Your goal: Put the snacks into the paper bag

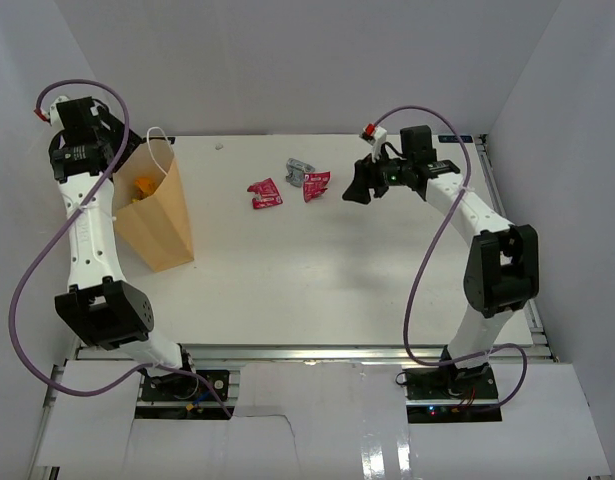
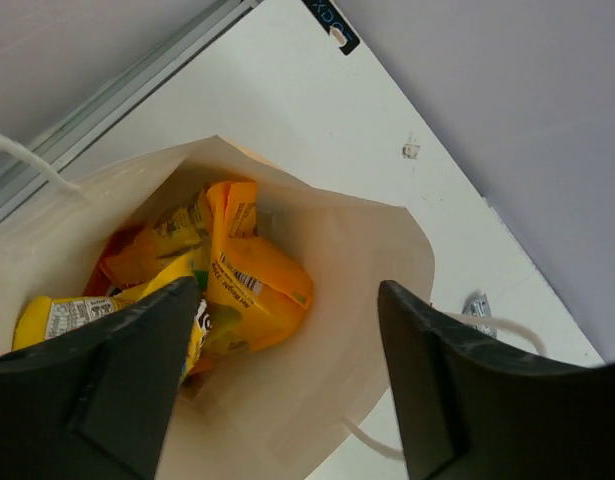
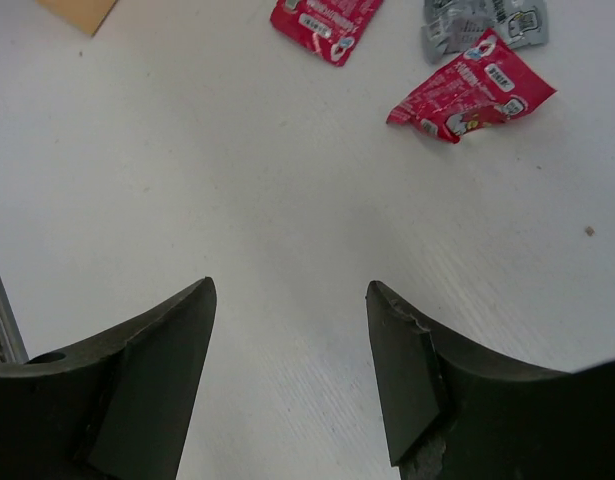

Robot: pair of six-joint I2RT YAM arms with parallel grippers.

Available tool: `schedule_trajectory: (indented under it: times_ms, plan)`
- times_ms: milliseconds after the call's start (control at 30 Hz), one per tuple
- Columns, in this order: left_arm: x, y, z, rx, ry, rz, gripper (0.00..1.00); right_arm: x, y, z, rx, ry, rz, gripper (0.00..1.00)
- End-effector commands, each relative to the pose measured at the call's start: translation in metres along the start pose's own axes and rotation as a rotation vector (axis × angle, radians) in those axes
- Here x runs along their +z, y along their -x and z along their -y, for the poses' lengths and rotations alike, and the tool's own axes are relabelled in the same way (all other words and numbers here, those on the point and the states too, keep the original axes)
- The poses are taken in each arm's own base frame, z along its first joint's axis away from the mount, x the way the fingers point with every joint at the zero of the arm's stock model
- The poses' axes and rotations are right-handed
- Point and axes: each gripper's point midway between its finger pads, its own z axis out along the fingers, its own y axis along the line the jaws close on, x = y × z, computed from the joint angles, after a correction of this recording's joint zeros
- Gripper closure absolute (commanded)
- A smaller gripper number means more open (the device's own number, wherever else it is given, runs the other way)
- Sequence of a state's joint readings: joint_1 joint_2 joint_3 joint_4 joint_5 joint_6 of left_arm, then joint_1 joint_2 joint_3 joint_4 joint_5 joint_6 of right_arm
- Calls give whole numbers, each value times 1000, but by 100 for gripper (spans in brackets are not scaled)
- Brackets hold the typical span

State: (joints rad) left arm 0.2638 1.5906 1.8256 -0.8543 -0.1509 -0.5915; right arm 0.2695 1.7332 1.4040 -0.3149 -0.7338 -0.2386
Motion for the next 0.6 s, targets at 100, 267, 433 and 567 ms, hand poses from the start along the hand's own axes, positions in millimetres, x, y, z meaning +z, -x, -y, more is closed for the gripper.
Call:
schedule_trajectory:
  times_ms: [100,267,433,567]
  plan:
    - [-85,44,46,37,-311,195,2,59,10,45,365,-168,-52,32]
    - [-154,27,78,44,-670,274,2,106,14,79,478,-320,-28,29]
    - [-194,-20,86,71,-907,181,2,129,19,105,561,-388,39,29]
    - [-215,-44,93,68,-1027,55,4,149,12,121,602,-397,61,32]
